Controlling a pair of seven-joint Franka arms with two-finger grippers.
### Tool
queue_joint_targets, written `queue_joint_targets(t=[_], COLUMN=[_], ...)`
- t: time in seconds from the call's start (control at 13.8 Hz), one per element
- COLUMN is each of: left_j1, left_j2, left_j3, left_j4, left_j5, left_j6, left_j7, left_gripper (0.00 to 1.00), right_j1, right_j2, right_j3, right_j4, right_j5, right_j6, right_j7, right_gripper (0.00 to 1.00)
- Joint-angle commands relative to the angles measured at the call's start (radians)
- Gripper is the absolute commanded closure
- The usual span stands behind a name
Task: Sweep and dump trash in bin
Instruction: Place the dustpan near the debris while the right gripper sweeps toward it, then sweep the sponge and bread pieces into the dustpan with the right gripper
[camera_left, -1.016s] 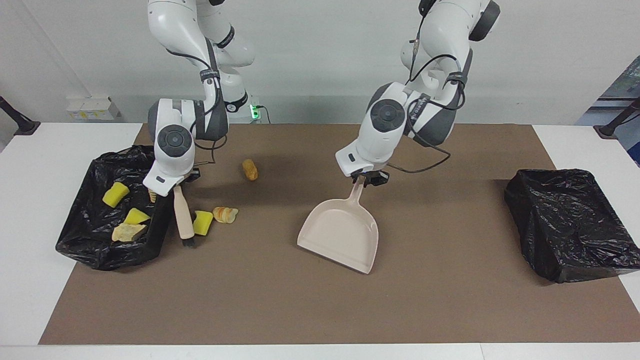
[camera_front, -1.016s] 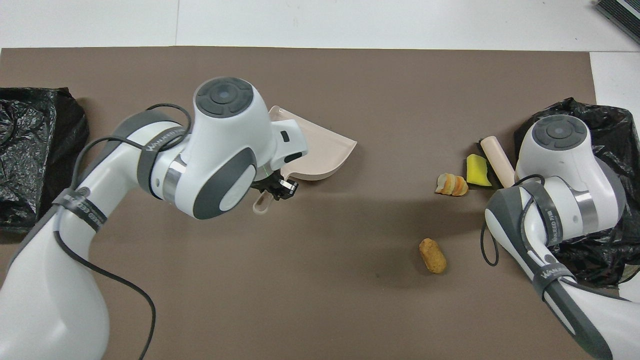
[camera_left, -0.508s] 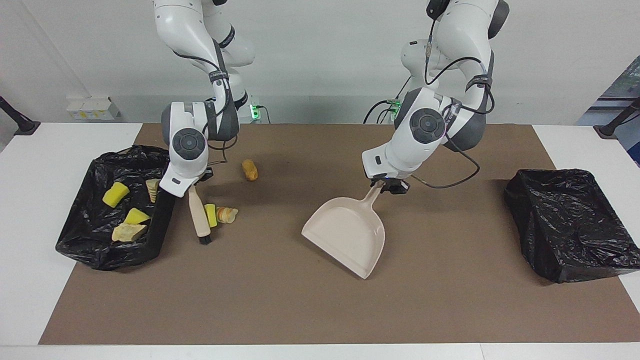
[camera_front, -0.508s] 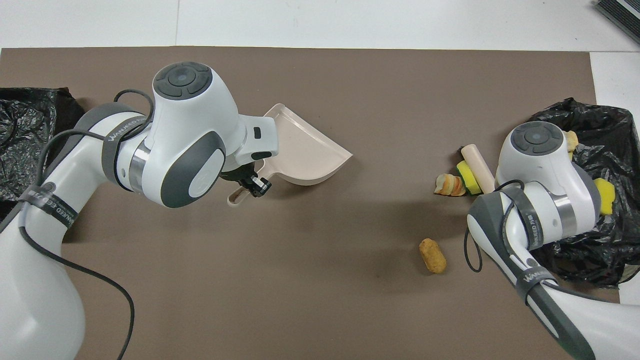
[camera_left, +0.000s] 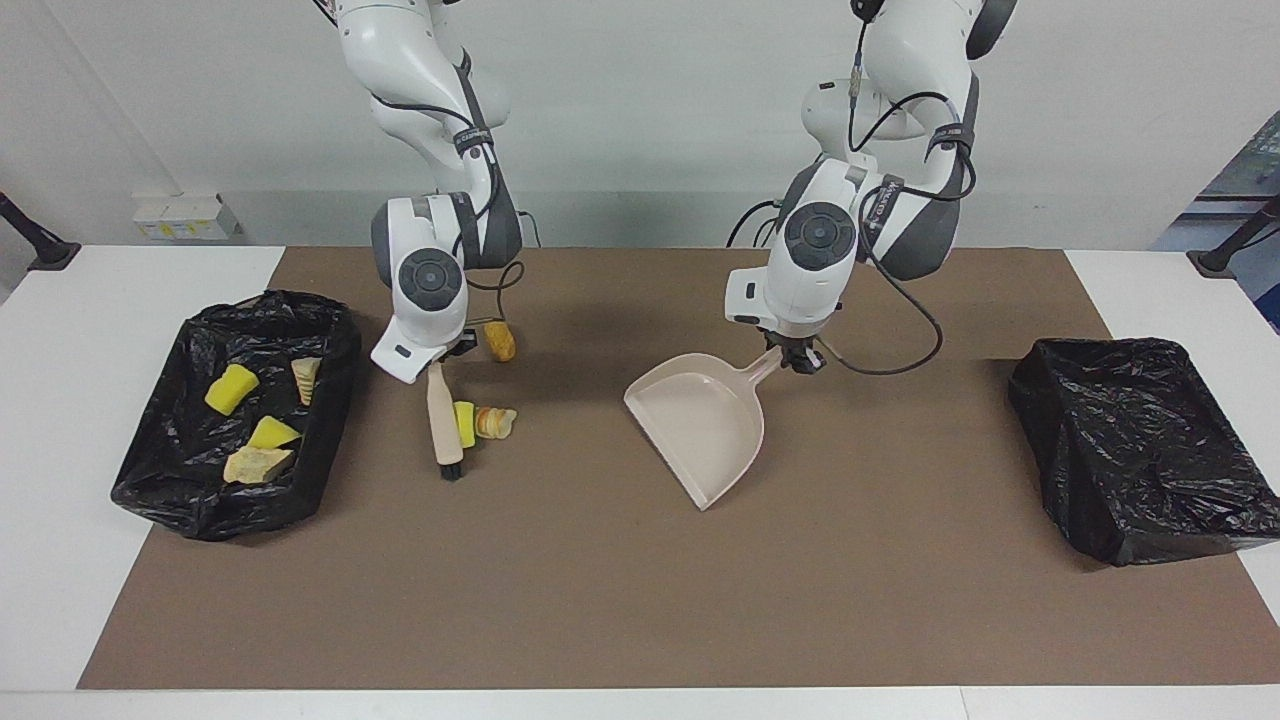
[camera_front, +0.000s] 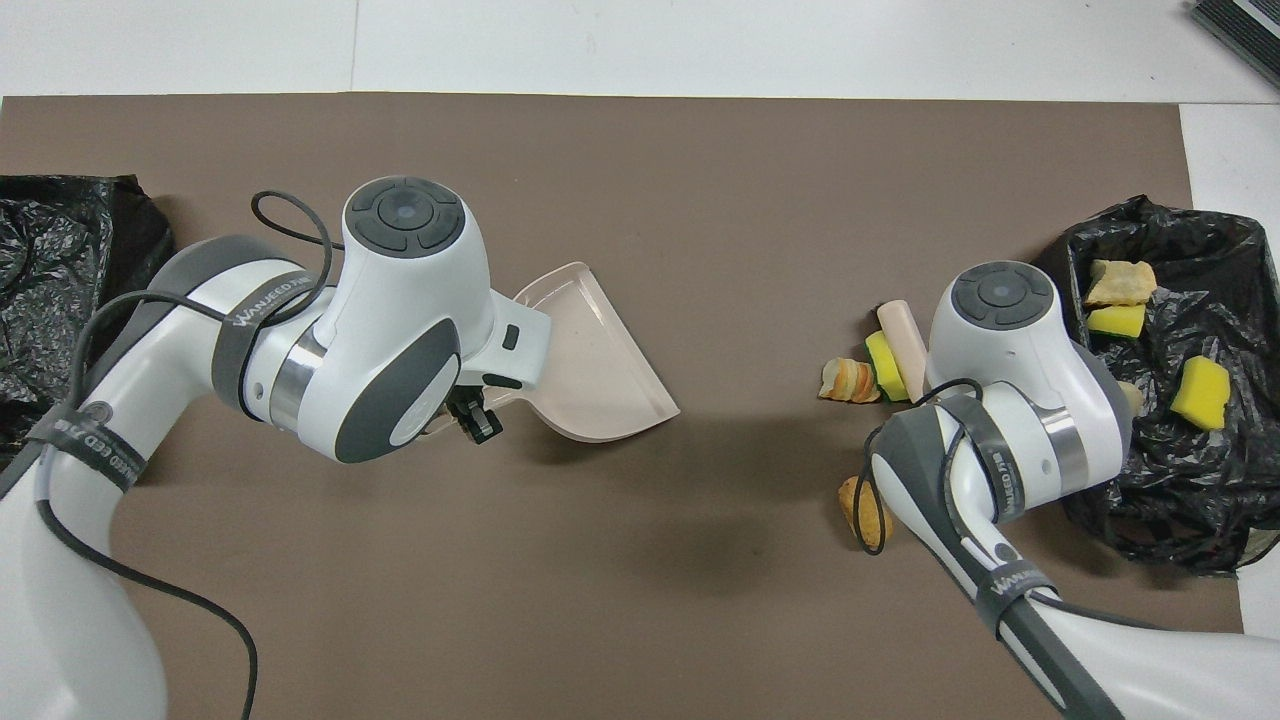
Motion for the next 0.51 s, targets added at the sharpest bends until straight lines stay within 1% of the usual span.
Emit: queue_joint_targets(t=[0.0, 0.15, 0.22, 0.29, 0.44], left_j1=[-0.02, -0.019, -0.008, -0.002, 0.007], left_j2=[-0.084, -0.095, -0.087, -0.086, -0.081], left_j3=[0.009, 0.007, 0.006, 0.007, 0.007], left_j4=[-0.109, -0.144, -0.138, -0.137, -0.14], left_j5=[0.019, 0.017, 0.017, 0.003, -0.001], left_j6=[0.027, 0.067, 0.071, 0.083, 0.121], left_j7=[0.058, 0.064, 0.075, 0.12, 0.321], left_gripper=[1.0, 1.0, 1.0, 1.0, 1.0], right_j1=[0.032, 0.047, 0.047, 0.047, 0.047], right_j2=[-0.038, -0.044, -0.044, -0.044, -0.044], right_j3=[0.002, 0.002, 0.002, 0.002, 0.0], right_j4=[-0.039, -0.042, -0.042, -0.042, -0.042], right_j5=[0.053, 0.073, 0.073, 0.073, 0.073], right_j6=[-0.006, -0.004, -0.004, -0.004, -0.003], right_j7=[0.052, 0.068, 0.069, 0.069, 0.06], right_gripper=[1.0, 1.0, 1.0, 1.0, 1.0])
